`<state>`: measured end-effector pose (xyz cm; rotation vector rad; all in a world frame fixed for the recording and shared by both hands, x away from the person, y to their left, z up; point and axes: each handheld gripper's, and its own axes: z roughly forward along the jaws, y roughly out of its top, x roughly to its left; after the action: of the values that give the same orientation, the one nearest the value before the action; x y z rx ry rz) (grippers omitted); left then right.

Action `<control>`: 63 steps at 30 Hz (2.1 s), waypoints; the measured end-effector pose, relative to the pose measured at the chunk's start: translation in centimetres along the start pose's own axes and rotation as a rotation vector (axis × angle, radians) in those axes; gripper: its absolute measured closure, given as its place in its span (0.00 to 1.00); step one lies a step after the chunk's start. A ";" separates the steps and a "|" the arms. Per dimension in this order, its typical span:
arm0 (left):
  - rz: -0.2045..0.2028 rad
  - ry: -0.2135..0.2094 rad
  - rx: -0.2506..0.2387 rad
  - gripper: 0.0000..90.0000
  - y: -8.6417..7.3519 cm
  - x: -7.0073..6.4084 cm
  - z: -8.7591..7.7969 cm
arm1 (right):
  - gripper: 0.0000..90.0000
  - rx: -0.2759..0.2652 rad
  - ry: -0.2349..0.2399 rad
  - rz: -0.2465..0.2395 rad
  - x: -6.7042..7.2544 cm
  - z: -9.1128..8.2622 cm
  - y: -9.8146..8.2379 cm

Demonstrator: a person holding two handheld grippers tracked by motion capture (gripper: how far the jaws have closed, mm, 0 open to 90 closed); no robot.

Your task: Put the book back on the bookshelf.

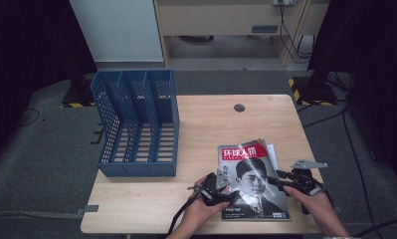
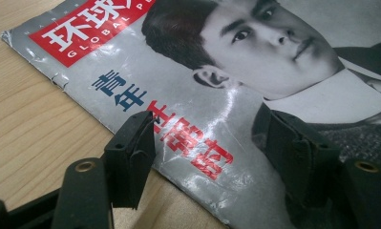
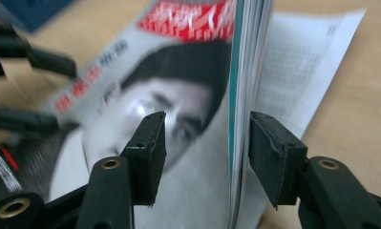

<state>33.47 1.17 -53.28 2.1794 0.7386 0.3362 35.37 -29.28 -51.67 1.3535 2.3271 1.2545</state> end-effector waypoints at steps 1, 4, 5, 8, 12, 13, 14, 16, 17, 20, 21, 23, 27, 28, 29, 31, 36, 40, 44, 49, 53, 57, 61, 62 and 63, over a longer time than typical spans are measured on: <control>0.001 0.000 0.000 0.37 0.0 0.0 0.0 | 0.54 0.018 -0.003 0.004 0.0 0.1 -0.1; 0.001 0.001 -0.002 0.36 0.0 0.0 0.1 | 0.58 0.054 -0.002 0.002 -0.3 0.5 -0.3; 0.002 0.000 -0.004 0.36 0.0 0.1 0.1 | 0.59 0.054 0.009 0.002 -0.2 0.4 -0.3; 0.003 -0.009 -0.007 0.36 0.0 0.2 0.1 | 0.60 0.046 0.082 -0.028 0.6 0.4 -0.2; 0.006 -0.011 -0.006 0.36 0.0 0.3 0.2 | 0.50 0.076 0.074 -0.054 1.4 1.3 0.1; 0.008 -0.011 -0.006 0.36 0.0 0.3 0.2 | 0.48 0.079 0.066 -0.063 1.4 1.5 0.2; 0.009 -0.013 -0.006 0.36 0.0 0.3 0.2 | 0.48 0.079 0.066 -0.063 1.4 1.5 0.2; 0.007 -0.014 -0.008 0.36 0.0 0.3 0.2 | 0.49 0.089 0.057 -0.062 1.4 1.9 0.3; 0.001 -0.010 -0.005 0.36 0.1 0.4 0.1 | 0.51 0.090 0.053 -0.068 1.3 2.0 0.3; -0.004 0.045 0.023 0.25 0.2 0.7 0.1 | 0.57 0.085 0.042 -0.080 1.2 2.0 0.3; -0.026 0.067 0.014 0.22 0.1 1.1 0.0 | 0.58 0.085 0.040 -0.086 1.2 1.9 0.2; -0.072 0.070 0.015 0.22 -0.2 2.0 0.0 | 0.58 0.089 0.038 -0.091 1.2 1.9 0.2; -0.073 0.046 0.011 0.28 -0.2 2.1 0.0 | 0.58 0.089 0.042 -0.088 1.3 1.9 0.3; -0.068 0.035 0.014 0.28 -0.2 2.0 0.0 | 0.58 0.089 0.042 -0.088 1.3 1.9 0.3; -0.071 0.019 0.018 0.29 -0.1 2.0 0.1 | 0.58 0.089 0.041 -0.090 1.4 1.9 0.3; -0.072 0.001 0.019 0.29 -0.1 2.0 0.1 | 0.57 0.081 0.045 -0.090 1.4 1.9 0.4; -0.051 -0.028 0.018 0.30 0.0 2.1 0.3 | 0.47 0.066 0.056 -0.093 1.7 2.3 0.7; -0.046 -0.033 0.018 0.30 0.0 2.2 0.3 | 0.47 0.077 0.048 -0.072 1.9 2.8 1.2; -0.038 -0.037 0.018 0.30 0.1 2.2 0.4 | 0.56 0.104 0.013 -0.090 2.1 3.1 1.3; -0.039 -0.038 0.018 0.30 0.1 2.3 0.4 | 0.71 0.090 -0.032 -0.110 2.1 3.1 1.3; -0.039 -0.046 0.024 0.25 0.1 2.2 0.4 | 0.87 0.045 -0.051 -0.140 2.5 2.7 1.5; -0.073 -0.046 0.031 0.13 0.1 2.4 0.4 | 0.95 -0.008 -0.034 -0.172 3.1 2.1 1.8; -0.116 -0.042 0.019 0.12 -0.2 2.9 0.2 | 0.97 -0.050 0.002 -0.201 3.6 1.5 2.2; -0.119 -0.039 0.019 0.12 -0.2 3.0 0.1 | 0.97 -0.064 0.012 -0.209 3.8 1.3 2.3; -0.119 -0.039 0.019 0.12 -0.2 3.0 0.1 | 0.97 -0.064 0.012 -0.209 3.8 1.3 2.3</control>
<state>35.86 3.03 -53.53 2.1429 0.8492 0.2257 35.28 -25.06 -49.86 1.0545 2.3425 1.2632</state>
